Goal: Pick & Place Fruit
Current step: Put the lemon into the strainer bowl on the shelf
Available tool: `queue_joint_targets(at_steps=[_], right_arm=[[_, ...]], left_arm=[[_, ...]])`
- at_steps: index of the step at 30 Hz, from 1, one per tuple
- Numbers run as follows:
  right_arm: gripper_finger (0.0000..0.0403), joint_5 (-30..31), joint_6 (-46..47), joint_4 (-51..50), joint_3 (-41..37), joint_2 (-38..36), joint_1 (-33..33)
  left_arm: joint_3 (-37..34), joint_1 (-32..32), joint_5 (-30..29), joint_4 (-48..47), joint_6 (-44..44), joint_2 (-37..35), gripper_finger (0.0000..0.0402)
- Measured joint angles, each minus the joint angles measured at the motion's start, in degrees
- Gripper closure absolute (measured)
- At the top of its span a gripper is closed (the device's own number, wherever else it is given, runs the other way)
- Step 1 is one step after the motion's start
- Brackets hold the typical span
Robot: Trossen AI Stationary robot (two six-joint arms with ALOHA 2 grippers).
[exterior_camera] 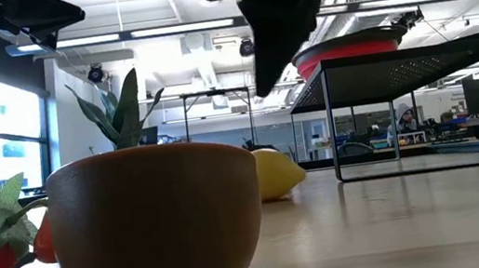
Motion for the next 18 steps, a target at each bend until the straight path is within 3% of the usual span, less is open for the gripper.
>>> queue_joint_targets(at_steps=[5, 13, 18], right_arm=[[0.0401, -3.92, 0.95, -1.04, -0.19, 0.35, -0.42], [0.0398, -2.98, -4.57, 4.34, -0.23, 0.36, -0.53], [0.0349, -3.68, -4.80, 5.11, -0.23, 0.34, -0.76]], left_arm=[[0.00, -0.01, 0.00, 0.00, -0.02, 0.00, 0.0365], [0.00, 0.01, 0.00, 0.00, -0.02, 0.00, 0.0365], [0.00, -0.01, 0.00, -0.02, -0.02, 0.00, 0.0365]])
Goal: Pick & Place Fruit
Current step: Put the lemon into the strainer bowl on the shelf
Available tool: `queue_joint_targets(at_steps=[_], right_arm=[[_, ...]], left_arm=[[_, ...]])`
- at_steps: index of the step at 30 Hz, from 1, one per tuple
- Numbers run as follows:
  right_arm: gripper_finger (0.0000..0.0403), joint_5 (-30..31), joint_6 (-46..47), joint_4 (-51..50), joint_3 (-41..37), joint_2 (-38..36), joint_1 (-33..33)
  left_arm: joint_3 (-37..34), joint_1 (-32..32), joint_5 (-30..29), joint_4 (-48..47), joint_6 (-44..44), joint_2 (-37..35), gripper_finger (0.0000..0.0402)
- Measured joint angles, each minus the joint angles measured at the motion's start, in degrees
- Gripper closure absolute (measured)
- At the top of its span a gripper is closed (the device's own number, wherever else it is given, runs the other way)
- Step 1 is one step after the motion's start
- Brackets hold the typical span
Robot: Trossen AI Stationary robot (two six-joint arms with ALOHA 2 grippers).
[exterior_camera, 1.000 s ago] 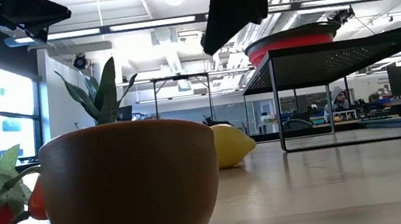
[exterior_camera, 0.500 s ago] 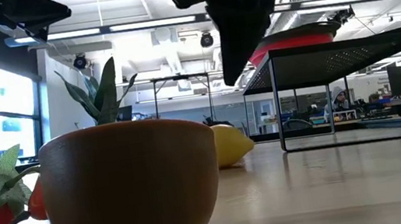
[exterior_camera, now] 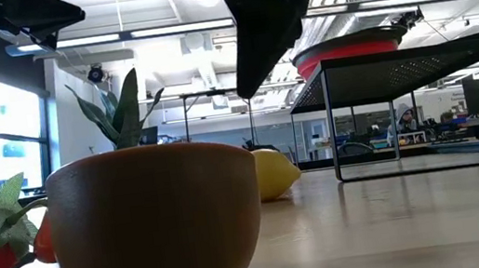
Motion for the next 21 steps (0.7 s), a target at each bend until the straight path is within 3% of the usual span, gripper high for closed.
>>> queue_joint_targets(at_steps=[8, 12, 16, 21], right_arm=[[0.0170, 0.45, -4.13, -0.30, -0.09, 0.01, 0.43], [0.0105, 0.04, -4.35, 0.91, -1.88, -0.01, 0.39], [0.0082, -1.10, -4.35, 2.89, -4.63, -0.01, 0.22], [0.0090, -1.36, -4.74, 8.19, -7.83, 0.01, 0.22]], left_arm=[[0.00, 0.01, 0.00, 0.00, -0.02, 0.00, 0.0365], [0.00, 0.00, 0.00, 0.00, -0.02, 0.00, 0.0365], [0.00, 0.00, 0.00, 0.00, -0.02, 0.00, 0.0365], [0.00, 0.00, 0.00, 0.00, -0.02, 0.02, 0.0365]])
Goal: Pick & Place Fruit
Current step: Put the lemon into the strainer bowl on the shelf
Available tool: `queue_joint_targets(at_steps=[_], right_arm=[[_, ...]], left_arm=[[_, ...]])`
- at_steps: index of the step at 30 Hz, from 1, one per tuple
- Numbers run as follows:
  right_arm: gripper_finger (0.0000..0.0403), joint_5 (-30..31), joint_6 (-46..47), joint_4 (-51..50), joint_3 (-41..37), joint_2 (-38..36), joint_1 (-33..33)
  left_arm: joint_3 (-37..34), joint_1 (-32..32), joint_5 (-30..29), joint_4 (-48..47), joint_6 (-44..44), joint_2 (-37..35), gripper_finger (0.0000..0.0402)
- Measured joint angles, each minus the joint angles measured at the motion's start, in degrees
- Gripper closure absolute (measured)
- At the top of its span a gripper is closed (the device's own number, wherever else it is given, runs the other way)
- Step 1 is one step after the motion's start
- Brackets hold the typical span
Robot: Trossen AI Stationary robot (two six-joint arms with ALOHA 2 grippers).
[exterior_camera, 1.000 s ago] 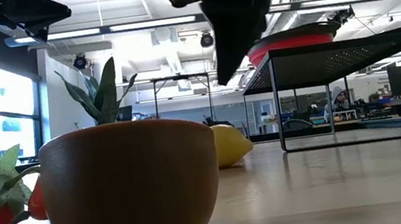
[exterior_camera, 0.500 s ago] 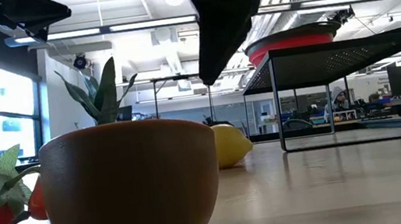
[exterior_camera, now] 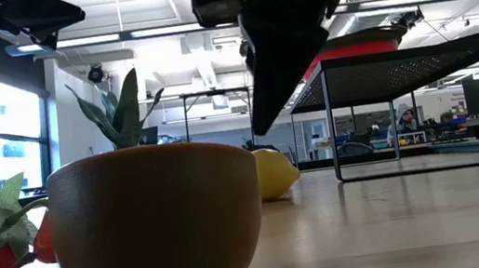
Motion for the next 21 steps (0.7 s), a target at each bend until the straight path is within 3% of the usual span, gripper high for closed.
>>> queue_joint_targets(at_steps=[21], right_arm=[[0.0093, -1.49, 0.15, 12.23, -7.91, 0.00, -1.13]], left_arm=[[0.00, 0.02, 0.00, -0.02, 0.00, 0.00, 0.0365]])
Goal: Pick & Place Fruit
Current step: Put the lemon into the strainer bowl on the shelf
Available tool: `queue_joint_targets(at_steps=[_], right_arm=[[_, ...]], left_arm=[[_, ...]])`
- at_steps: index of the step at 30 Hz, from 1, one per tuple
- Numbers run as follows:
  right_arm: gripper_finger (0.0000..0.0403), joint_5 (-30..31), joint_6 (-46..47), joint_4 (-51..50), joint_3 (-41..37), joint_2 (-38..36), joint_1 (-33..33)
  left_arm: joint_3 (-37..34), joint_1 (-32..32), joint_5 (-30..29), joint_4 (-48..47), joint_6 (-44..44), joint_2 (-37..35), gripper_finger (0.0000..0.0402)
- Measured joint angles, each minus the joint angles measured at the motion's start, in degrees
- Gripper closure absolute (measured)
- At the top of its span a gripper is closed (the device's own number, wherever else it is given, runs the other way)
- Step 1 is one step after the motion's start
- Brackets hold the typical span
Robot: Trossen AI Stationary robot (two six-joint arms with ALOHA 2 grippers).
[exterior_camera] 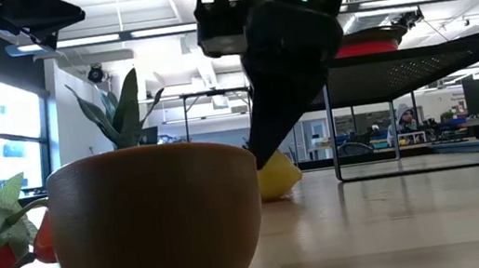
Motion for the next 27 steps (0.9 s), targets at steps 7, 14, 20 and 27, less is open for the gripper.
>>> queue_joint_targets(at_steps=[7, 14, 20, 27], right_arm=[[0.0093, -0.11, 1.08, 0.08, -1.70, 0.00, -0.01], [0.0093, 0.20, 1.59, 0.96, -2.01, 0.00, -0.01], [0.0103, 0.31, 1.62, 1.44, -2.01, 0.00, -0.30], [0.0125, 0.31, 1.77, 1.49, -2.01, 0.00, -0.87]], left_arm=[[0.00, -0.01, -0.01, 0.00, 0.00, -0.02, 0.0365], [0.00, -0.01, 0.00, 0.01, 0.01, -0.01, 0.0365], [0.00, -0.02, 0.00, 0.00, 0.00, 0.00, 0.0365], [0.00, -0.01, 0.00, 0.00, 0.00, -0.02, 0.0365]])
